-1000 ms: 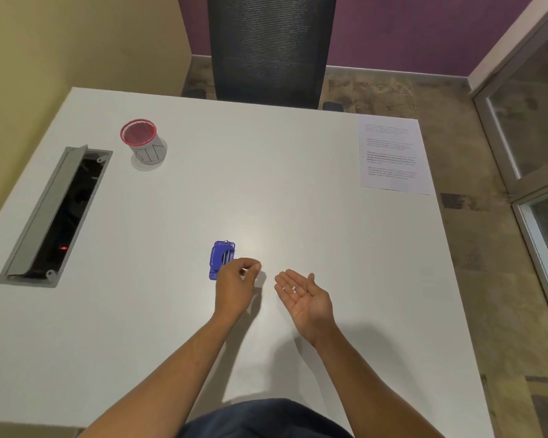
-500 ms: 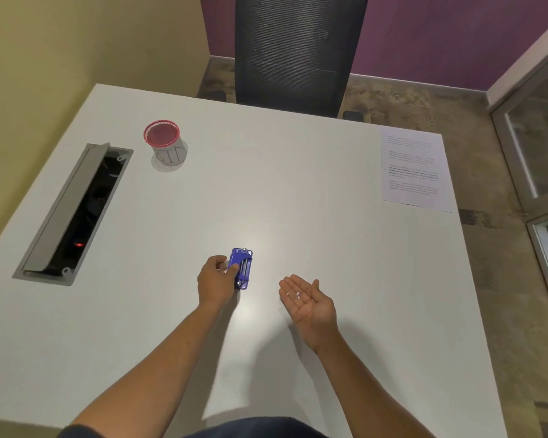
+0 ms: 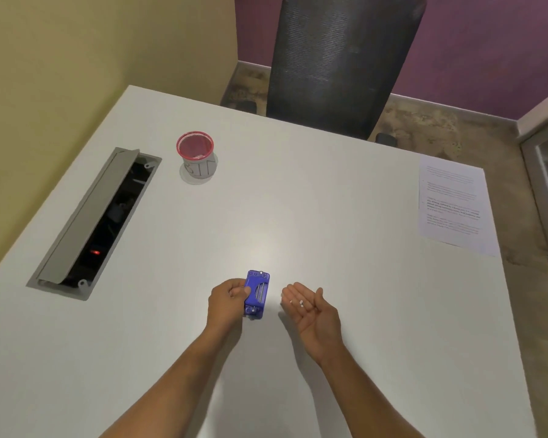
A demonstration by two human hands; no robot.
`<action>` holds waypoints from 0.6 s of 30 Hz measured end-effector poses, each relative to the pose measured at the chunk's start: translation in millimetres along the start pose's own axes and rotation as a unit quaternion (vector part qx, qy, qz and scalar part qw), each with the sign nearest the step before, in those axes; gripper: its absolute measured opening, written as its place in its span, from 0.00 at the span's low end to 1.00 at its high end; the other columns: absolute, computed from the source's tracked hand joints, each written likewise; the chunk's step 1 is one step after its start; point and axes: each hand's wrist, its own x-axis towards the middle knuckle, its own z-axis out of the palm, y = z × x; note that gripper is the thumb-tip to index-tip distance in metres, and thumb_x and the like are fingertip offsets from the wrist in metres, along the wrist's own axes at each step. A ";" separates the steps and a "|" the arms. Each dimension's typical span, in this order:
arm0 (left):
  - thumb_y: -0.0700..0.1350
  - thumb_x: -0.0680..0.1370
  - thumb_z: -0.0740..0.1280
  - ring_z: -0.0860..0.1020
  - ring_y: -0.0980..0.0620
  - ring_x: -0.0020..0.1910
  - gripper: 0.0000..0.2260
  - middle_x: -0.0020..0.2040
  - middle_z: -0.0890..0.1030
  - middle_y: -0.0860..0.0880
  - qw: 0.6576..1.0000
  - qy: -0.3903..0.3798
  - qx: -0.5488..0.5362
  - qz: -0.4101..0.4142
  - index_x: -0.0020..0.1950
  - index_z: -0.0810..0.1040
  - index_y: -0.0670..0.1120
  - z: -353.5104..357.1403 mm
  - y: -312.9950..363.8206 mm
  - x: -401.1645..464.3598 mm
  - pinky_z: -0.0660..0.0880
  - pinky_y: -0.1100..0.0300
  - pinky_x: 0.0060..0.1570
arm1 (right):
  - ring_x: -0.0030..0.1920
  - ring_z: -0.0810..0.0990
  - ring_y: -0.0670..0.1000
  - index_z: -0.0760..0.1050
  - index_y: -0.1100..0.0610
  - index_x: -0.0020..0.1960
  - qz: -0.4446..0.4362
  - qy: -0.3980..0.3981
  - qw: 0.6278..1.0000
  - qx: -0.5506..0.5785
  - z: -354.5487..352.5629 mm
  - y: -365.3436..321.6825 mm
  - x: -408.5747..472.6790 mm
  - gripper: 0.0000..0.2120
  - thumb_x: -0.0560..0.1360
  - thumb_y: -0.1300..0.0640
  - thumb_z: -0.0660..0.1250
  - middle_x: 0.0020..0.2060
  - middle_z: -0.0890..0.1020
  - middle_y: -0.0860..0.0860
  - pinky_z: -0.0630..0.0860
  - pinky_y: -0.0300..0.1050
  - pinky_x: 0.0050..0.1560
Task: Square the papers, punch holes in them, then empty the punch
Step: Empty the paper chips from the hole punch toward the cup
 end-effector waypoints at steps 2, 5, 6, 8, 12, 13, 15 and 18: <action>0.33 0.76 0.63 0.79 0.51 0.28 0.07 0.36 0.82 0.44 1.000 0.006 -0.028 0.006 0.49 0.81 0.38 -12.5 8.4 7.9 0.78 0.58 0.29 | 0.59 0.81 0.62 0.76 0.69 0.58 -0.002 -0.008 1.000 -0.005 16.6 -0.5 13.2 0.22 0.83 0.51 0.54 0.58 0.81 0.65 0.75 0.56 0.63; 0.34 0.77 0.64 0.81 0.47 0.33 0.07 0.39 0.83 0.42 0.999 0.029 -0.039 0.016 0.51 0.80 0.39 -33.5 24.2 29.0 0.81 0.52 0.36 | 0.60 0.80 0.62 0.75 0.69 0.59 -0.006 -0.021 1.000 -0.007 48.1 -4.5 35.9 0.21 0.83 0.52 0.55 0.60 0.79 0.65 0.73 0.56 0.64; 0.35 0.77 0.64 0.82 0.45 0.36 0.07 0.41 0.84 0.41 0.998 0.039 -0.039 0.018 0.52 0.80 0.40 -40.7 29.2 37.5 0.81 0.51 0.40 | 0.60 0.80 0.61 0.75 0.69 0.59 -0.007 -0.027 1.000 -0.008 60.2 -6.0 43.8 0.21 0.83 0.52 0.55 0.61 0.79 0.65 0.73 0.56 0.63; 0.35 0.77 0.65 0.82 0.47 0.37 0.07 0.43 0.84 0.42 0.997 0.062 -0.046 0.020 0.52 0.80 0.40 -53.1 38.7 55.5 0.80 0.55 0.39 | 0.59 0.80 0.61 0.74 0.69 0.60 -0.009 -0.039 0.999 -0.004 86.6 -8.6 59.4 0.21 0.84 0.53 0.54 0.61 0.78 0.64 0.74 0.56 0.62; 0.36 0.77 0.65 0.82 0.53 0.34 0.06 0.41 0.85 0.45 0.995 0.087 -0.043 0.028 0.52 0.81 0.41 -70.0 56.9 93.6 0.77 0.64 0.31 | 0.55 0.82 0.59 0.75 0.69 0.57 -0.024 -0.062 0.998 -0.017 142.7 -14.5 90.8 0.18 0.84 0.55 0.54 0.59 0.79 0.64 0.78 0.53 0.56; 0.36 0.77 0.65 0.82 0.52 0.34 0.06 0.42 0.85 0.44 0.995 0.087 -0.038 0.031 0.52 0.81 0.41 -73.6 61.4 103.2 0.78 0.63 0.33 | 0.54 0.82 0.59 0.76 0.68 0.56 -0.029 -0.067 0.997 -0.026 157.1 -16.7 98.1 0.19 0.84 0.55 0.53 0.58 0.79 0.63 0.79 0.51 0.55; 0.37 0.77 0.66 0.83 0.50 0.38 0.07 0.44 0.85 0.43 0.995 0.087 -0.017 0.038 0.53 0.81 0.41 -81.3 70.9 121.7 0.77 0.61 0.38 | 0.53 0.83 0.57 0.76 0.67 0.56 -0.035 -0.076 0.996 -0.041 184.1 -21.0 111.5 0.20 0.84 0.53 0.52 0.56 0.80 0.62 0.79 0.50 0.54; 0.38 0.77 0.66 0.83 0.51 0.38 0.07 0.45 0.85 0.44 0.994 0.098 -0.004 0.043 0.53 0.81 0.41 -89.3 81.4 145.9 0.76 0.64 0.32 | 0.53 0.83 0.56 0.76 0.67 0.56 -0.043 -0.096 0.993 -0.057 217.2 -28.1 129.3 0.21 0.84 0.51 0.51 0.54 0.81 0.61 0.78 0.49 0.55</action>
